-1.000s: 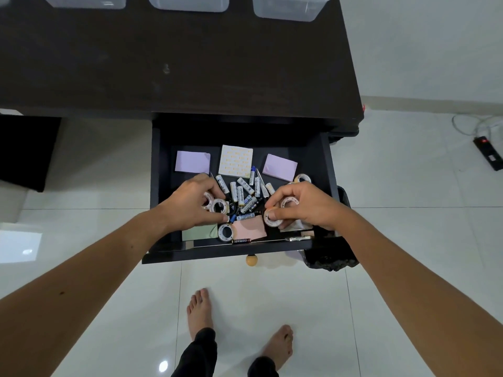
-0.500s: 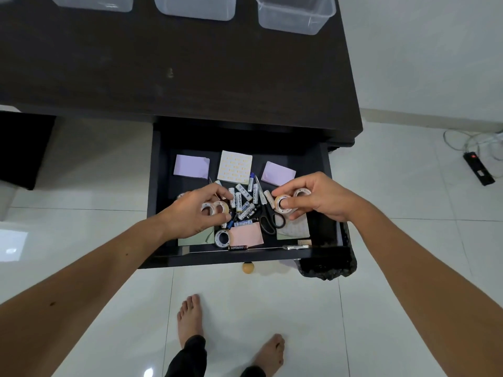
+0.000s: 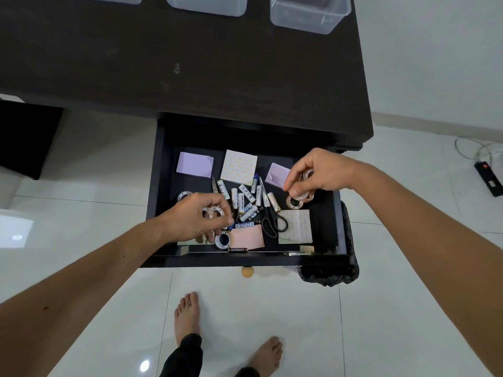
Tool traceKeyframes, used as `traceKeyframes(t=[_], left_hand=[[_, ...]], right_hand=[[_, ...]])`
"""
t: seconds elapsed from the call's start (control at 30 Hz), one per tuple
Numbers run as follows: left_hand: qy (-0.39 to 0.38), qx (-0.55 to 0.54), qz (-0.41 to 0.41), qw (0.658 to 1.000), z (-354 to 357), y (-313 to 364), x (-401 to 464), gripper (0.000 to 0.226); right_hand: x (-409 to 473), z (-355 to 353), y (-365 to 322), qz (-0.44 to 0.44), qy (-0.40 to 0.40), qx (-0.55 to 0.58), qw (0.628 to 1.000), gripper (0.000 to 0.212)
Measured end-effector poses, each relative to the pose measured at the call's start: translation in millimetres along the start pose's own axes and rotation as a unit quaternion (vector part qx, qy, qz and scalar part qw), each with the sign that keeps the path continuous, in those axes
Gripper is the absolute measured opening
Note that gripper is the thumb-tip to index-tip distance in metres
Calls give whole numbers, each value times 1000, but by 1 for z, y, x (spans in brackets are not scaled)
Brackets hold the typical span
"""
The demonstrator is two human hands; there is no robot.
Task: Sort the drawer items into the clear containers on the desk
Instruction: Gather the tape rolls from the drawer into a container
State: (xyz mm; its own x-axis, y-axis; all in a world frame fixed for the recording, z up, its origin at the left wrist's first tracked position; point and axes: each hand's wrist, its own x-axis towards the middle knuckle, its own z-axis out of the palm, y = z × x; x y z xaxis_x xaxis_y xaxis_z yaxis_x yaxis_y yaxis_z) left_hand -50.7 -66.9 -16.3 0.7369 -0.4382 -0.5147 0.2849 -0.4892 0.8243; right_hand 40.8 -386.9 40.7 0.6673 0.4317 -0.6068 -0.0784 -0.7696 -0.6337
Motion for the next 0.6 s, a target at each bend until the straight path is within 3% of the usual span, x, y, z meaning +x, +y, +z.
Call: traceKeyframes(t=[0.1,0.27,0.43,0.6], left_hand=[[-14,12,-3,1000,1,-2,-2,25],[-17,119,3,993,-1,-5,-2,23],[-31,213,-20,976,-2,-11,0,32],[-22,272,-30,962,1,-14,5,33]], right_hand=[[11,-4,-2,16,-45,-136,990,15],[23,4,1,26,-97,-226,969,16],[28,5,4,1,-80,-269,960,41],[32,13,12,-11,-68,-350,934,45]])
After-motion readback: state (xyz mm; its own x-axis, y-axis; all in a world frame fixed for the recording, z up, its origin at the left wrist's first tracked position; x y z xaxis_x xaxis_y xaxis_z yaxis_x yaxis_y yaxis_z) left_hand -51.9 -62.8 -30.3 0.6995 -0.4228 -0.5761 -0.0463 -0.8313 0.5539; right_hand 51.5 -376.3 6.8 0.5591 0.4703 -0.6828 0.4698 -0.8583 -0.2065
